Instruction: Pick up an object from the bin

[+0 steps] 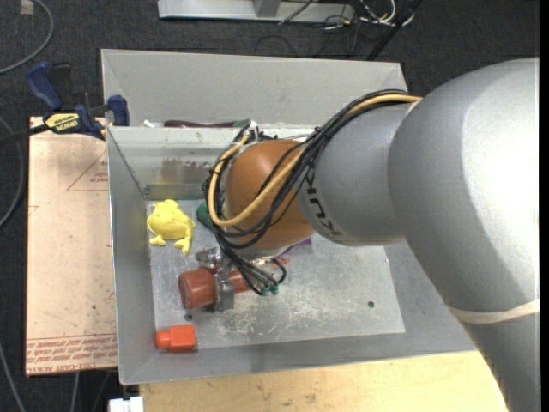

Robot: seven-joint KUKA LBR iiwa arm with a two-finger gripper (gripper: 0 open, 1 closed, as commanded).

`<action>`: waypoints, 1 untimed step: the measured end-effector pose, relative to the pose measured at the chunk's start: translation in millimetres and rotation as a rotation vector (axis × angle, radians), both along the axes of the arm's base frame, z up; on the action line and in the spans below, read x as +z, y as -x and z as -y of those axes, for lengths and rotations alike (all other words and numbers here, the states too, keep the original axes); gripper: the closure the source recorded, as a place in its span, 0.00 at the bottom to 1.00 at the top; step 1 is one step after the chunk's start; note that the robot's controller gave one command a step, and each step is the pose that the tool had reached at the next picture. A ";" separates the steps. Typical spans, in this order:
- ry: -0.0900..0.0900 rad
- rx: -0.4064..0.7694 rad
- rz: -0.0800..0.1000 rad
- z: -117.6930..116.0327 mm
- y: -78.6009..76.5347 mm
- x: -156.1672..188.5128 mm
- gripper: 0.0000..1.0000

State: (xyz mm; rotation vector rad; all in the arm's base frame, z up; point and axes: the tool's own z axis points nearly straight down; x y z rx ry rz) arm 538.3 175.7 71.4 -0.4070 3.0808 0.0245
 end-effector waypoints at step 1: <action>0.000 0.000 0.000 0.1 0.0 0.0 1.00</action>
Offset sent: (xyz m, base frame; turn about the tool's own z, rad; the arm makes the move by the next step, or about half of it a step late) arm -0.0106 0.0333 -0.0014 -0.2508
